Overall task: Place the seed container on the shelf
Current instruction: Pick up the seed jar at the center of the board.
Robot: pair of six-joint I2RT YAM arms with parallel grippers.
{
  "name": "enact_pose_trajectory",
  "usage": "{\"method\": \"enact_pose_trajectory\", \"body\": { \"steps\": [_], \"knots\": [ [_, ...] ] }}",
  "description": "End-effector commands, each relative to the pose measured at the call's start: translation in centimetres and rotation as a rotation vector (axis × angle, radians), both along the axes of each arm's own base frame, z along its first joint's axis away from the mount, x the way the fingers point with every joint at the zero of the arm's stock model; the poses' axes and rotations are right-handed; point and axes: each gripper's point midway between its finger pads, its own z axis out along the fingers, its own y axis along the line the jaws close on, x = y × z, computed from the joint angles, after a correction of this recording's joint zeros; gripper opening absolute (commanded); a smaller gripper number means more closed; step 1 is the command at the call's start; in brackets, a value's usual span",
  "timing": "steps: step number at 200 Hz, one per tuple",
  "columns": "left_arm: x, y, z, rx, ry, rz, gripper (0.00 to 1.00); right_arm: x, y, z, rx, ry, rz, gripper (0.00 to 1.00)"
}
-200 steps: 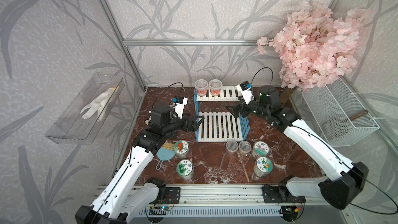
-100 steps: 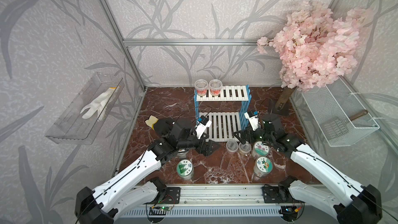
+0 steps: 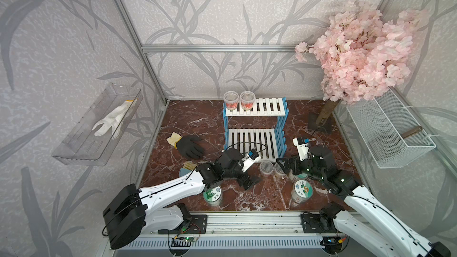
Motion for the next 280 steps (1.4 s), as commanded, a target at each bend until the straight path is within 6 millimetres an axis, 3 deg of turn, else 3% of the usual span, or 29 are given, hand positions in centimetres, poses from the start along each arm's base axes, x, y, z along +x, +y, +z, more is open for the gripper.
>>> {"method": "enact_pose_trajectory", "body": {
  "steps": [1,47,115,178,280],
  "knots": [
    [1.2,-1.5,0.3,0.002,-0.193,-0.086,1.00,-0.3,-0.4,-0.1,0.028,0.003,-0.036,0.99],
    [2.6,-3.2,-1.7,0.055,-0.247,-0.136,1.00,-1.4,0.2,-0.1,0.037,0.003,0.037,0.99],
    [4.8,-5.2,-3.9,0.033,-0.171,-0.100,1.00,-3.2,1.4,-2.3,0.003,0.124,0.156,1.00],
    [5.7,-5.8,-5.1,0.032,-0.120,-0.092,0.99,-2.8,0.8,-3.5,-0.034,0.138,0.123,0.99],
    [5.8,-6.6,-6.5,0.064,-0.048,-0.121,0.98,-2.5,0.7,-3.6,-0.030,0.125,0.107,0.99]
  ]
}}
